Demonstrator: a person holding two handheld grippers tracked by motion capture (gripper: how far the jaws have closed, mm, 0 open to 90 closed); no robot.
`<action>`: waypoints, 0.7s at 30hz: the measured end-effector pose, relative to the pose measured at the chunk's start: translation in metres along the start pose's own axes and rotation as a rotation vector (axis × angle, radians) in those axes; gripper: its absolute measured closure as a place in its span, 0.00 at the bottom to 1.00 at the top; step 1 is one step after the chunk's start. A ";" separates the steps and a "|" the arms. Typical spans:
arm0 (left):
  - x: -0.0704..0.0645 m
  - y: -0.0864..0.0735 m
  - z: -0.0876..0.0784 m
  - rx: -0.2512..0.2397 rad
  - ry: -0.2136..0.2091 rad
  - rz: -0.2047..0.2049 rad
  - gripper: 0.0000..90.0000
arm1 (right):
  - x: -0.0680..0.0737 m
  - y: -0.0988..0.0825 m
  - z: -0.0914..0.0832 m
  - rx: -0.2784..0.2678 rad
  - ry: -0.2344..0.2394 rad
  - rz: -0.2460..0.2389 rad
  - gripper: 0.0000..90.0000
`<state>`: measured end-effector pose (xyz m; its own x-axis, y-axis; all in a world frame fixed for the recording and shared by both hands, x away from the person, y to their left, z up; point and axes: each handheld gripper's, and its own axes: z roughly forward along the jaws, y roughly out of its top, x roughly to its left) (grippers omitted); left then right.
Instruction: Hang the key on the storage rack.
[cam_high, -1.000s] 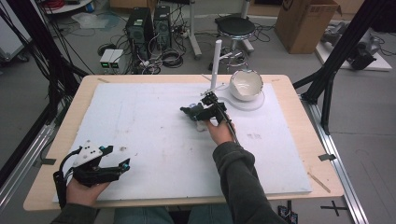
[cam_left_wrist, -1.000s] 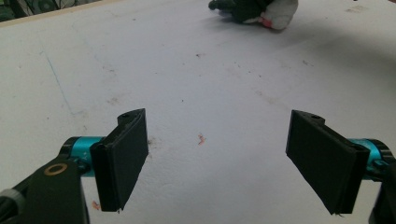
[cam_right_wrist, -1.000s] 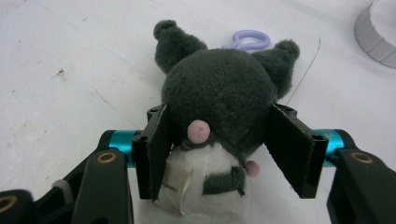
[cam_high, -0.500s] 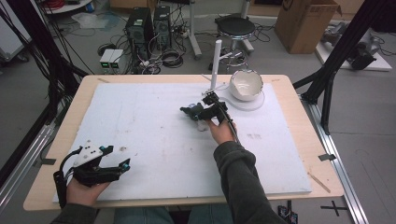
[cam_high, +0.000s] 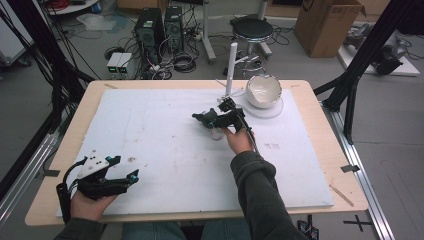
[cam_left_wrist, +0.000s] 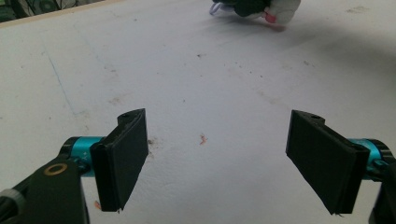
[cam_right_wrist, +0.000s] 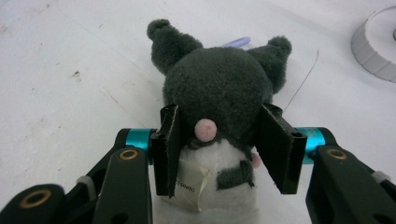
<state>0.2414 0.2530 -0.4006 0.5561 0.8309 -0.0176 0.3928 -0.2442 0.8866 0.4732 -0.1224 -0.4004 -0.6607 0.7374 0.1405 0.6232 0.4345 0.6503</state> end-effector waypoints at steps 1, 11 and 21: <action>0.000 0.000 0.000 -0.001 0.001 -0.001 0.24 | 0.000 0.000 -0.001 -0.001 0.001 -0.002 0.59; 0.001 0.000 0.000 0.002 0.002 0.002 0.24 | 0.000 0.002 -0.013 -0.040 0.014 -0.060 0.59; 0.001 0.000 0.000 0.002 0.004 -0.002 0.23 | 0.000 0.002 -0.020 -0.057 0.045 -0.081 0.59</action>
<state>0.2421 0.2538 -0.4006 0.5528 0.8331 -0.0172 0.3952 -0.2439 0.8856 0.4659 -0.1315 -0.3841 -0.7268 0.6765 0.1190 0.5431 0.4601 0.7024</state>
